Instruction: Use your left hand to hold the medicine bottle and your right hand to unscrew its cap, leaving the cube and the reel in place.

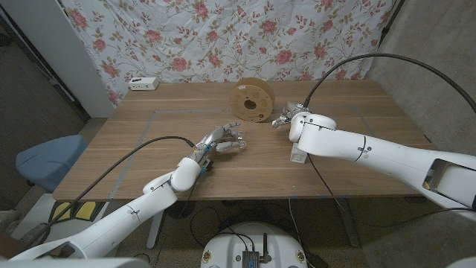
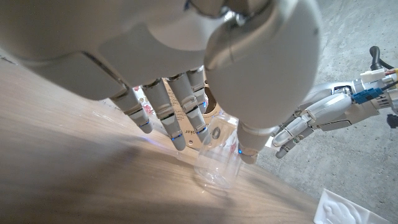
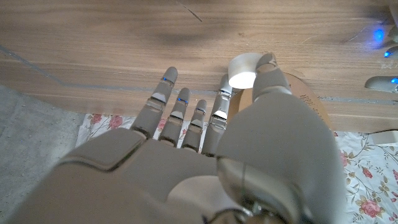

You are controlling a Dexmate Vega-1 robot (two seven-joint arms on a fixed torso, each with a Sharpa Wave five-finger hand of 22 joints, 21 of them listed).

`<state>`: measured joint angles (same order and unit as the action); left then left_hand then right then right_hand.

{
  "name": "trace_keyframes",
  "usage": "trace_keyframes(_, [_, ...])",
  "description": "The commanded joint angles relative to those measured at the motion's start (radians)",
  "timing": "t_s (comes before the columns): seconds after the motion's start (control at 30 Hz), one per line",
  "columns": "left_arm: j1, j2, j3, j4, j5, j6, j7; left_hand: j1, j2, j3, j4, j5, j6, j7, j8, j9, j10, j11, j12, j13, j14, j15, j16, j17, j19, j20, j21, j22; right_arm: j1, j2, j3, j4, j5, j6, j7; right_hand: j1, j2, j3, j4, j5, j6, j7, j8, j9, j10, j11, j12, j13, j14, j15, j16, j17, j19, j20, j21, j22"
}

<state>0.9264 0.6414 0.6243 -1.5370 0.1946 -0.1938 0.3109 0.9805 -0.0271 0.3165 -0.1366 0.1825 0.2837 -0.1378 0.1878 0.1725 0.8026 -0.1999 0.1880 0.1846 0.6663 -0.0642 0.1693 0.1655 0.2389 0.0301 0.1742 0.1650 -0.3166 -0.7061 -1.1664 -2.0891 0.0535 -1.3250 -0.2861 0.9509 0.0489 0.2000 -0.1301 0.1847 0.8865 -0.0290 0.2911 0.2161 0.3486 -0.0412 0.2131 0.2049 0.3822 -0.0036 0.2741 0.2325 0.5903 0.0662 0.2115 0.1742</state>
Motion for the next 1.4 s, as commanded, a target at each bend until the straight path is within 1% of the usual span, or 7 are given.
trace_keyframes(0.03, [-0.007, 0.003, 0.007, 0.005, -0.005, 0.004, -0.010, -0.005, 0.003, -0.004, 0.000, 0.006, -0.002, -0.009, -0.007, 0.003, -0.008, 0.005, -0.002, 0.001, -0.005, -0.156, 0.003, 0.001, -0.007, 0.001, 0.007, 0.005, -0.024, 0.024, -0.012, 0.034, -0.043, 0.007, -0.007, -0.007, -0.001, -0.002, -0.002, 0.006, 0.017, -0.016, 0.006, 0.003, 0.010, 0.000, -0.002, 0.000, 0.002, -0.009, 0.004, 0.003, 0.008, 0.003, 0.002, 0.004])
trace_keyframes(0.13, [-0.005, 0.004, 0.007, 0.004, -0.009, 0.007, -0.013, -0.005, 0.002, -0.006, 0.000, 0.007, -0.005, -0.010, -0.008, 0.003, -0.014, 0.007, -0.003, 0.000, -0.009, -0.156, 0.003, 0.001, -0.008, 0.001, 0.007, 0.005, -0.018, 0.027, -0.027, 0.038, -0.054, -0.006, -0.003, -0.008, -0.001, -0.002, -0.002, 0.007, 0.020, -0.017, 0.007, 0.003, 0.010, -0.001, -0.002, 0.000, 0.002, -0.010, 0.003, 0.003, 0.009, 0.003, 0.001, 0.004])
trace_keyframes(0.43, [0.003, 0.012, 0.006, -0.011, -0.010, 0.019, -0.015, -0.009, -0.005, -0.019, 0.000, 0.008, -0.015, -0.024, -0.009, 0.003, -0.040, 0.013, -0.006, 0.000, -0.034, -0.154, 0.000, 0.000, -0.012, 0.001, 0.009, 0.005, -0.038, 0.035, -0.022, 0.039, -0.065, -0.015, -0.013, -0.014, -0.001, -0.004, 0.000, 0.007, 0.021, -0.019, 0.006, 0.003, 0.011, -0.004, -0.003, 0.001, 0.002, -0.009, 0.003, 0.002, 0.009, 0.003, 0.001, 0.004])
trace_keyframes(0.6, [0.006, 0.016, 0.006, -0.014, -0.011, 0.017, -0.016, -0.009, -0.007, -0.025, -0.001, 0.010, -0.022, -0.027, -0.009, 0.003, -0.064, 0.017, -0.010, 0.000, -0.046, -0.155, 0.000, 0.000, -0.015, 0.004, 0.009, 0.005, -0.039, 0.034, -0.026, 0.036, -0.071, -0.016, -0.013, -0.015, -0.001, -0.004, 0.000, 0.007, 0.022, -0.020, 0.006, 0.003, 0.013, -0.005, -0.002, 0.001, 0.004, -0.010, 0.003, 0.002, 0.010, 0.002, 0.001, 0.004])
trace_keyframes(0.97, [0.015, 0.023, 0.004, -0.027, -0.012, 0.030, -0.018, -0.013, -0.011, -0.035, 0.000, 0.012, -0.035, -0.034, -0.010, 0.003, -0.085, 0.021, -0.008, -0.001, -0.073, -0.155, -0.001, -0.001, -0.023, 0.008, 0.009, 0.005, -0.049, 0.035, -0.020, 0.032, -0.077, -0.016, -0.017, -0.016, -0.001, -0.003, -0.002, 0.008, 0.024, -0.022, 0.005, 0.003, 0.016, -0.006, -0.003, 0.001, 0.006, -0.012, 0.002, 0.001, 0.011, 0.001, 0.000, 0.004])
trace_keyframes(1.3, [0.017, 0.027, 0.005, -0.031, -0.017, 0.030, -0.028, -0.021, -0.020, -0.053, 0.002, 0.015, -0.061, -0.047, -0.012, 0.003, -0.136, 0.024, -0.012, -0.001, -0.104, -0.149, 0.000, -0.001, -0.041, 0.009, 0.007, 0.005, -0.054, 0.035, -0.017, 0.031, -0.079, -0.016, -0.016, -0.016, 0.000, -0.003, -0.003, 0.008, 0.026, -0.022, 0.005, 0.003, 0.017, -0.008, -0.003, 0.001, 0.005, -0.012, 0.001, 0.001, 0.011, 0.000, 0.000, 0.004])
trace_keyframes(1.4, [0.019, 0.030, 0.003, -0.036, -0.019, 0.035, -0.030, -0.028, -0.025, -0.060, 0.004, 0.016, -0.077, -0.049, -0.014, 0.003, -0.154, 0.029, -0.012, -0.001, -0.115, -0.147, 0.000, -0.001, -0.048, 0.013, 0.007, 0.005, -0.059, 0.037, -0.013, 0.038, -0.076, -0.014, -0.014, -0.019, 0.000, -0.003, -0.002, 0.008, 0.024, -0.022, 0.004, 0.003, 0.017, -0.004, -0.004, 0.001, 0.004, -0.012, 0.000, 0.001, 0.011, 0.000, -0.001, 0.004])
